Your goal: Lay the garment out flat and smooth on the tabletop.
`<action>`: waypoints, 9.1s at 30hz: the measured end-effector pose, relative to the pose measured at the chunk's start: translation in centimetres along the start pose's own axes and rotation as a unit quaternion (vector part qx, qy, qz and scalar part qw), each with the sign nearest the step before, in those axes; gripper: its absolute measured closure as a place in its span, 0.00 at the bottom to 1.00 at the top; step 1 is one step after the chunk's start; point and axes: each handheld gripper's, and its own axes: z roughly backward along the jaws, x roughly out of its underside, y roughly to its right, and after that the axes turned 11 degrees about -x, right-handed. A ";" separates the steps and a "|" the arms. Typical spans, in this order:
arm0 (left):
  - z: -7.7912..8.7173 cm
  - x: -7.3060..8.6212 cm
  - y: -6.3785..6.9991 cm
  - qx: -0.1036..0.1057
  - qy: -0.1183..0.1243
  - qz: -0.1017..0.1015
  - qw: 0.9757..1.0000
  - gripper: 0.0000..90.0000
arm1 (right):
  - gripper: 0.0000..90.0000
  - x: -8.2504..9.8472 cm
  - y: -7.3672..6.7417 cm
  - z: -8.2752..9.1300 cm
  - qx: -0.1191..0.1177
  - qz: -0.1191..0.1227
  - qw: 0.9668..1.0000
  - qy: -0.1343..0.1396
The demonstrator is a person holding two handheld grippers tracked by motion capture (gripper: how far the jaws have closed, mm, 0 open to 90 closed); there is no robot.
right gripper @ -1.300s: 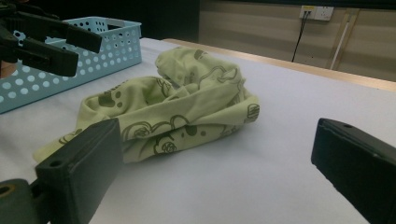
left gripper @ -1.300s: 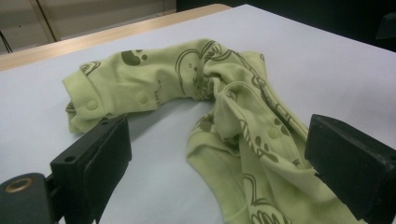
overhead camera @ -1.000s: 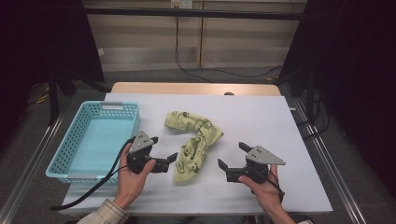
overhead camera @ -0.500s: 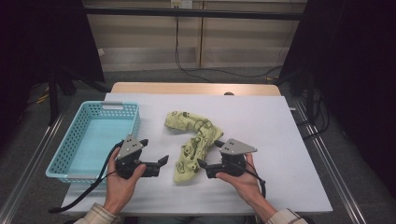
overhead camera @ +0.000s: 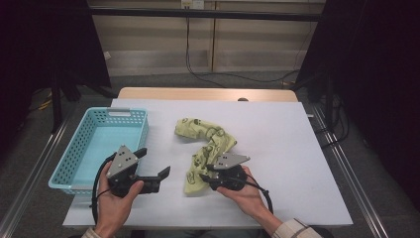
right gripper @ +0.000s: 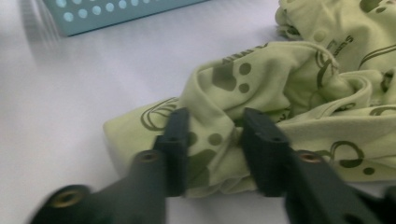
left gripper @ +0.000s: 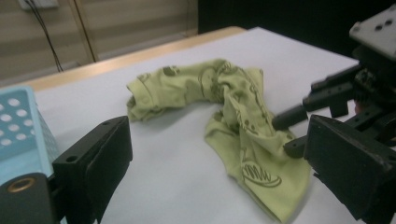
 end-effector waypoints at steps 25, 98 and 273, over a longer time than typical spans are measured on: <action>-4.3 2.0 1.0 0.016 -0.050 -0.019 0.998 0.07 | 0.69 3.1 0.5 5.2 0.034 -0.032 0.999 -0.005; -11.9 4.8 6.8 0.113 -0.146 -0.080 0.980 0.63 | 0.43 2.5 1.9 7.0 0.023 -0.026 0.999 0.023; -13.3 2.7 3.3 0.054 -0.179 -0.061 0.981 0.83 | 0.90 1.1 12.0 5.4 0.113 -0.117 0.987 0.000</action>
